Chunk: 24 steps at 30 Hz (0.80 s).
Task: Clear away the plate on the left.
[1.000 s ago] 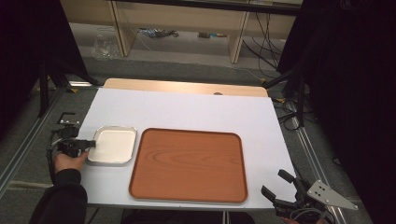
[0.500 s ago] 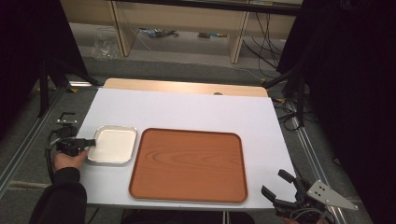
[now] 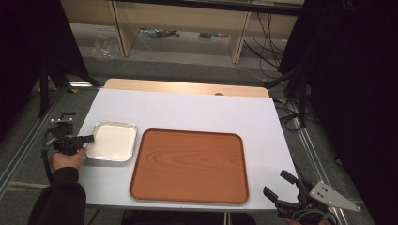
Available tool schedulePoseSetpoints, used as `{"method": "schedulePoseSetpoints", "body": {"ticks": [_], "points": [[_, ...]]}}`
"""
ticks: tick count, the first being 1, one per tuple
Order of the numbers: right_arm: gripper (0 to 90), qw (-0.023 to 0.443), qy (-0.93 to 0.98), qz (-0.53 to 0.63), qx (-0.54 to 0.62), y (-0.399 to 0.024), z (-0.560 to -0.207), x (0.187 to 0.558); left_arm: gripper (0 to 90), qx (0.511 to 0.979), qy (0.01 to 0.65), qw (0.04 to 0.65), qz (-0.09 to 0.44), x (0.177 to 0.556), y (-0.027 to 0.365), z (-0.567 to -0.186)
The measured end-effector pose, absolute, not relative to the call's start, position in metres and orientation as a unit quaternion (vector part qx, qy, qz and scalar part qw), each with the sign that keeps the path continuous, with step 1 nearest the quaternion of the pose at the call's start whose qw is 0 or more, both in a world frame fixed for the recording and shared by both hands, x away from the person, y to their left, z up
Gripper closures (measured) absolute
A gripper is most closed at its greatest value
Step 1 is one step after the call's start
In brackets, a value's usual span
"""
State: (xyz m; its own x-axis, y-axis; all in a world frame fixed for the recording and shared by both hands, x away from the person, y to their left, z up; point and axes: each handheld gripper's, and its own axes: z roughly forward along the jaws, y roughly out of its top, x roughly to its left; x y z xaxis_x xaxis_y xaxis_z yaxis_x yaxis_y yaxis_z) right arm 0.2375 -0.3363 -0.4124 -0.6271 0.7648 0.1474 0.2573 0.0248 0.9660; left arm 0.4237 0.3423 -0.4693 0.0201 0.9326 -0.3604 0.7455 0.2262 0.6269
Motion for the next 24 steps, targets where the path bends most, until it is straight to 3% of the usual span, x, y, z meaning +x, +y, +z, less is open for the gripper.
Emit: {"method": "schedulePoseSetpoints", "body": {"ticks": [7,24], "points": [[15.3,0.221,0.685,0.585,0.374,-0.338,-0.412,0.237,88.2,0.602,0.68,0.401,0.122,0.42,0.341,-0.461],[15.3,0.222,0.684,0.585,0.375,-0.338,-0.412,0.237,88.2,0.634,0.645,0.418,0.092,0.417,0.31,-0.451]]}}
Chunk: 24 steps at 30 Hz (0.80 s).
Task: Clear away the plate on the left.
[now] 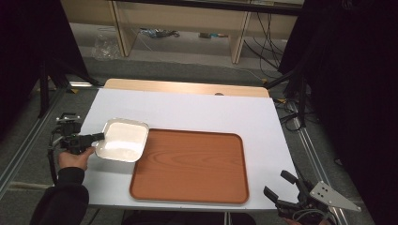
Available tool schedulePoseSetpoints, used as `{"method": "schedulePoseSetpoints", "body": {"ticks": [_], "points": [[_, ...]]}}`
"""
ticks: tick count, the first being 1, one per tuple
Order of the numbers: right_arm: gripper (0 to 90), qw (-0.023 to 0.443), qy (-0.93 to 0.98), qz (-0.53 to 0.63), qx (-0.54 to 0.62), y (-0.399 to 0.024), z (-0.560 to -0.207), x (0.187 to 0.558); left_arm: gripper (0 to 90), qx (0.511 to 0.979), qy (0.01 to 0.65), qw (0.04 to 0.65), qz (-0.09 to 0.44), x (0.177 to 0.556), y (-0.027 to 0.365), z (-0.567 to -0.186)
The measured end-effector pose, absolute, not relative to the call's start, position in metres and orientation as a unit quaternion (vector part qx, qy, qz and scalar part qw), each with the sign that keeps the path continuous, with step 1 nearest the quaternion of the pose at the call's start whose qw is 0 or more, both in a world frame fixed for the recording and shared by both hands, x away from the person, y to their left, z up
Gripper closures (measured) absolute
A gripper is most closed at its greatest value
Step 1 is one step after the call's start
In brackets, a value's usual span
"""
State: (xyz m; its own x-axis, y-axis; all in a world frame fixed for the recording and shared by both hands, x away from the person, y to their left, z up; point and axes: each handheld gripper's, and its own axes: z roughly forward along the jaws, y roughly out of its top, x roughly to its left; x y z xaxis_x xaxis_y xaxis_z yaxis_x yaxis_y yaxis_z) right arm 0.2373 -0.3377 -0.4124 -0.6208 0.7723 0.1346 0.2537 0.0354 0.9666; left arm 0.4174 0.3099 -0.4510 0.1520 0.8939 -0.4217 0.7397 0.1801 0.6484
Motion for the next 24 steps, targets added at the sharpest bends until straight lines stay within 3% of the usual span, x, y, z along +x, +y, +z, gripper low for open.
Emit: {"method": "schedulePoseSetpoints", "body": {"ticks": [24], "points": [[15.3,0.212,0.684,0.587,0.378,-0.337,-0.413,0.237,88.3,0.68,0.585,0.439,0.042,0.421,0.236,-0.446]]}}
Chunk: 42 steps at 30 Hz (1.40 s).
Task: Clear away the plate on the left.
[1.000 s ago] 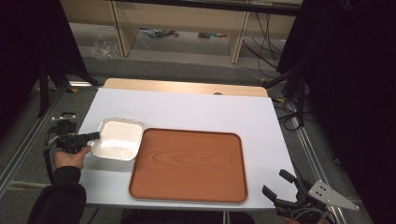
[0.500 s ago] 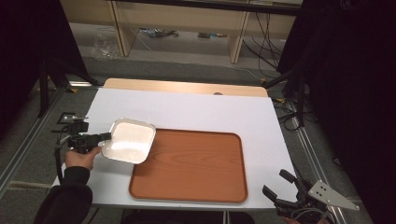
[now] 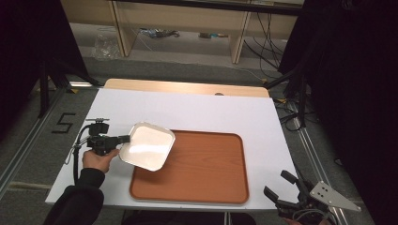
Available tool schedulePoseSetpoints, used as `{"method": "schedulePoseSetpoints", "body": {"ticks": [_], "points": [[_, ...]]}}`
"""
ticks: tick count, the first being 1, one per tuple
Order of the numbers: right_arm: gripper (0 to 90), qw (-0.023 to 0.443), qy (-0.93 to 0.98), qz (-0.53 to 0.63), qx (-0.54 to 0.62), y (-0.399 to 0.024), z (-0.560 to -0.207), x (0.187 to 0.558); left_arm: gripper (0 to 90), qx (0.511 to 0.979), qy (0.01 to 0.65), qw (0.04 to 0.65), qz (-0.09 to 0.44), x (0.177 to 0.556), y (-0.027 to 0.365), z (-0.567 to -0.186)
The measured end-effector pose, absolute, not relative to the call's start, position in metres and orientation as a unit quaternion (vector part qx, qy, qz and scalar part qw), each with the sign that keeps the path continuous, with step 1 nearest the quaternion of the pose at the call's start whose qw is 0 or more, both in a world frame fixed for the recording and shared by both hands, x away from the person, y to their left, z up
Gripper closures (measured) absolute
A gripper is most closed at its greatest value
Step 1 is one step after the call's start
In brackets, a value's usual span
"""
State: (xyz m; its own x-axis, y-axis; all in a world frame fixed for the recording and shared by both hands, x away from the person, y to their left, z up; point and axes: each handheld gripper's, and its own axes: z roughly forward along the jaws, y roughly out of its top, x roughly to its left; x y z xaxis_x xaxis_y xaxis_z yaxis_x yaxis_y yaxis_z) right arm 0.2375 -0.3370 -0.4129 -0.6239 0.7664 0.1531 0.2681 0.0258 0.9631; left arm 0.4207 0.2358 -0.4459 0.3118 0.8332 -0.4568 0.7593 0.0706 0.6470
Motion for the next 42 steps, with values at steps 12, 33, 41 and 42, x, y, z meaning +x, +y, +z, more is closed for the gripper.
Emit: {"method": "schedulePoseSetpoints", "body": {"ticks": [12,33,41,42], "points": [[15.3,0.213,0.688,0.582,0.378,-0.337,-0.413,0.237,88.3,0.712,0.564,0.417,0.023,0.425,0.207,-0.455],[15.3,0.227,0.697,0.567,0.376,-0.34,-0.412,0.237,88.3,0.763,0.517,0.389,-0.004,0.425,0.144,-0.468],[15.3,0.234,0.697,0.568,0.37,-0.341,-0.412,0.238,88.0,0.782,0.499,0.372,-0.019,0.422,0.117,-0.476],[15.3,0.233,0.698,0.568,0.37,-0.341,-0.412,0.238,88.0,0.78,0.5,0.376,-0.029,0.421,0.113,-0.478]]}}
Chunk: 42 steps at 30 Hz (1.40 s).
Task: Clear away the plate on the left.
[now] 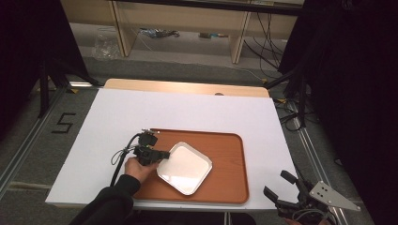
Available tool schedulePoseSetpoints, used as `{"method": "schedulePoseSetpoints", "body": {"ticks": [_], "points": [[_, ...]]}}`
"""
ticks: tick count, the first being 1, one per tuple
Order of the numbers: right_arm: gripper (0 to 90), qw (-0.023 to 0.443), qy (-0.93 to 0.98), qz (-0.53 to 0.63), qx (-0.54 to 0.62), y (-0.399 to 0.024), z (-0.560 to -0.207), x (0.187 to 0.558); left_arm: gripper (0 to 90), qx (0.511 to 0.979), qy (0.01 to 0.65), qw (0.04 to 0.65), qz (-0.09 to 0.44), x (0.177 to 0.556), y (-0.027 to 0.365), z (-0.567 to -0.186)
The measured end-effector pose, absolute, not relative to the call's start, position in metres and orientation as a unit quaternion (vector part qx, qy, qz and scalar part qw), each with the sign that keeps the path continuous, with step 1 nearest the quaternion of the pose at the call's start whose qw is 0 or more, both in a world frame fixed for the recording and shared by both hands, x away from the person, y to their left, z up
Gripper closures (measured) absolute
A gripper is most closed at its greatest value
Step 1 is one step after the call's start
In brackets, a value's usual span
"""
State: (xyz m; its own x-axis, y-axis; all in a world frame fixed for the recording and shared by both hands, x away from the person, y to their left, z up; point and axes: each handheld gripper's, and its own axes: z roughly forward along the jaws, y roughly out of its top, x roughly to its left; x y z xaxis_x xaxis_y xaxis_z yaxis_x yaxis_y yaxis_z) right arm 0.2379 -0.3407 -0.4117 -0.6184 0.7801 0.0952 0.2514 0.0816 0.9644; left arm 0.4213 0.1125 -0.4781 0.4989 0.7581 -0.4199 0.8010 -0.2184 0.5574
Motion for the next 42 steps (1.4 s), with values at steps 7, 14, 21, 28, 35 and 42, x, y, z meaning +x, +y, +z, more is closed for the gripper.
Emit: {"method": "schedulePoseSetpoints", "body": {"ticks": [7,14,21,28,35,42], "points": [[15.3,0.205,0.694,0.573,0.384,-0.339,-0.412,0.236,87.7,0.788,0.493,0.368,-0.034,0.419,0.105,-0.481],[15.3,0.221,0.694,0.569,0.382,-0.34,-0.411,0.236,87.2,0.797,0.484,0.36,-0.033,0.414,0.103,-0.482],[15.3,0.21,0.69,0.586,0.369,-0.34,-0.412,0.238,84.9,0.808,0.471,0.353,-0.033,0.401,0.102,-0.481],[15.3,0.207,0.694,0.584,0.367,-0.34,-0.412,0.238,82.2,0.829,0.457,0.321,-0.03,0.393,0.109,-0.478],[15.3,0.225,0.694,0.572,0.375,-0.34,-0.411,0.237,81.0,0.833,0.454,0.313,-0.038,0.384,0.114,-0.476],[15.3,0.226,0.697,0.569,0.373,-0.34,-0.411,0.237,80.6,0.833,0.454,0.312,-0.053,0.369,0.121,-0.477]]}}
